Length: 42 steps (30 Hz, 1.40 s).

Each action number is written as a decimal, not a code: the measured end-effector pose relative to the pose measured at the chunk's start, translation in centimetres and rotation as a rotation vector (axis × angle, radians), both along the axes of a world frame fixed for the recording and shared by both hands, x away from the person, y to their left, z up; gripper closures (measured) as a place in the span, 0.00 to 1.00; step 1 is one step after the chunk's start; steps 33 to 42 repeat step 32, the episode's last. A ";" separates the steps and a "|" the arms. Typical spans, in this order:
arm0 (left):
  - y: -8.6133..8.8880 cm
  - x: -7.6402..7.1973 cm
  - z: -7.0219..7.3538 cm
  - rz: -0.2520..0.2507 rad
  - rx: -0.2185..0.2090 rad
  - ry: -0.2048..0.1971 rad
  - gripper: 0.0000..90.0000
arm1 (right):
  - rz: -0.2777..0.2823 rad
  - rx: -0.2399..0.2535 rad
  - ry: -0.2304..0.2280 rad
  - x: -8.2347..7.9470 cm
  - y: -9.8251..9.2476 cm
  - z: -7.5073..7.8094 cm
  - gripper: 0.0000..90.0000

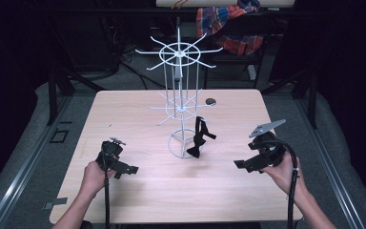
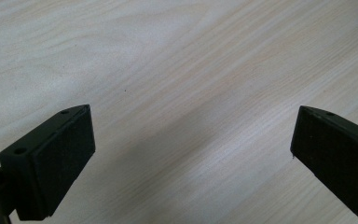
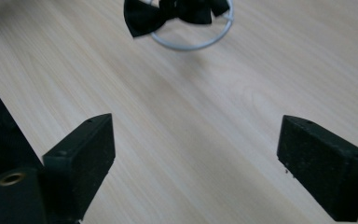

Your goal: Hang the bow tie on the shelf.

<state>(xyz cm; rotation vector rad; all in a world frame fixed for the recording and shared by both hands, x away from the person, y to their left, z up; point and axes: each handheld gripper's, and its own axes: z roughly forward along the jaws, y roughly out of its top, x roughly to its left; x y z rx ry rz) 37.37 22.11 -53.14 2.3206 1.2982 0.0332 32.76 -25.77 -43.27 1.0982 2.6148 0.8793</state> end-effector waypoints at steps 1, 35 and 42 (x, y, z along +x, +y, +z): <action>0.0 0.0 0.0 -0.002 0.001 0.001 0.00 | 0.000 0.001 0.012 -0.1 -0.1 -0.6 0.09; -0.1 -0.1 0.1 -0.017 0.001 -0.004 0.00 | 0.005 -0.141 0.177 0.0 -0.8 -7.7 0.00; -0.1 -0.1 0.1 -0.017 0.001 -0.004 0.00 | 0.005 -0.141 0.177 0.0 -0.8 -7.7 0.00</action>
